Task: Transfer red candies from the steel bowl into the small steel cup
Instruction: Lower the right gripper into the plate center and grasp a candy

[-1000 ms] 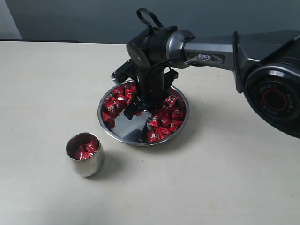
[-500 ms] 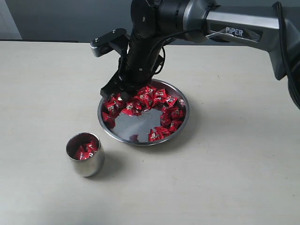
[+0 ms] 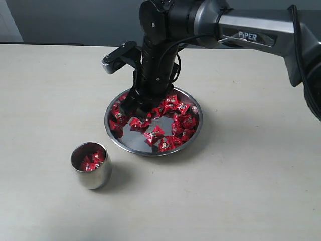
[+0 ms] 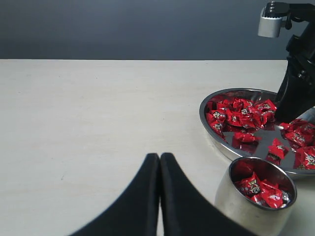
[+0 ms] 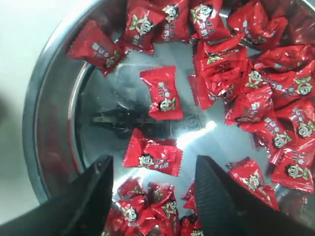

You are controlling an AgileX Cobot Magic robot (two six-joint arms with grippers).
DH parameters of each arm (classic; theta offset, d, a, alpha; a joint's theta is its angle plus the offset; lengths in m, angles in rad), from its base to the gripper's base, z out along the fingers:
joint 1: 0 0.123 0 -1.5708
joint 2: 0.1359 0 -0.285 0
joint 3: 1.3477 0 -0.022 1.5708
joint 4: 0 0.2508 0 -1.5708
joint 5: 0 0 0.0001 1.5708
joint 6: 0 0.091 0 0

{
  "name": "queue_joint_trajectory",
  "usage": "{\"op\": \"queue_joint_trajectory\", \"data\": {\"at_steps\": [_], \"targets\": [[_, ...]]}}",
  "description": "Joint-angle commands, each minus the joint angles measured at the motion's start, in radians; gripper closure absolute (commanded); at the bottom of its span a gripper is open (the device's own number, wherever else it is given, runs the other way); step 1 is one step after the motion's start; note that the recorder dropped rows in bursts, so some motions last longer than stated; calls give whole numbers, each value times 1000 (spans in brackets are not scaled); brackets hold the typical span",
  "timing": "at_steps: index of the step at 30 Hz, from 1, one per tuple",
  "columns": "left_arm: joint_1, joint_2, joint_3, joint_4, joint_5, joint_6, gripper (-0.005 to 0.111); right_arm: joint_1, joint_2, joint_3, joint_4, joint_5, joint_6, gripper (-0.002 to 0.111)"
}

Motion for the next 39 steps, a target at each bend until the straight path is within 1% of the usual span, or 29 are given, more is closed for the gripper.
{"op": "queue_joint_trajectory", "data": {"at_steps": [1, 5, 21, 22, 24, 28, 30, 36, 39], "targets": [[5, -5, 5, 1, -12, 0, 106, -4, -1, 1, -34, 12, 29, 58], [5, -5, 5, 1, -12, 0, 106, -4, 22, 1, -30, 15, 61, 58], [5, -5, 5, 1, -12, 0, 106, -4, 167, 1, -26, 15, 63, 59], [5, -5, 5, 1, -12, 0, 106, -4, 167, 1, -26, 17, 63, 61], [5, -5, 5, 1, -12, 0, 106, -4, 167, 1, -26, 17, 65, 70], [5, -5, 5, 1, -12, 0, 106, -4, 151, 1, -26, 17, 65, 98], [5, -5, 5, 1, -12, 0, 106, -4, 137, 1, -28, 11, 65, 108], [5, -5, 5, 1, -12, 0, 106, -4, 77, 1, -20, 9, 65, 109], [5, -5, 5, 1, -10, 0, 106, -4, 27, 1, 79, 10, 58, 109]]}}
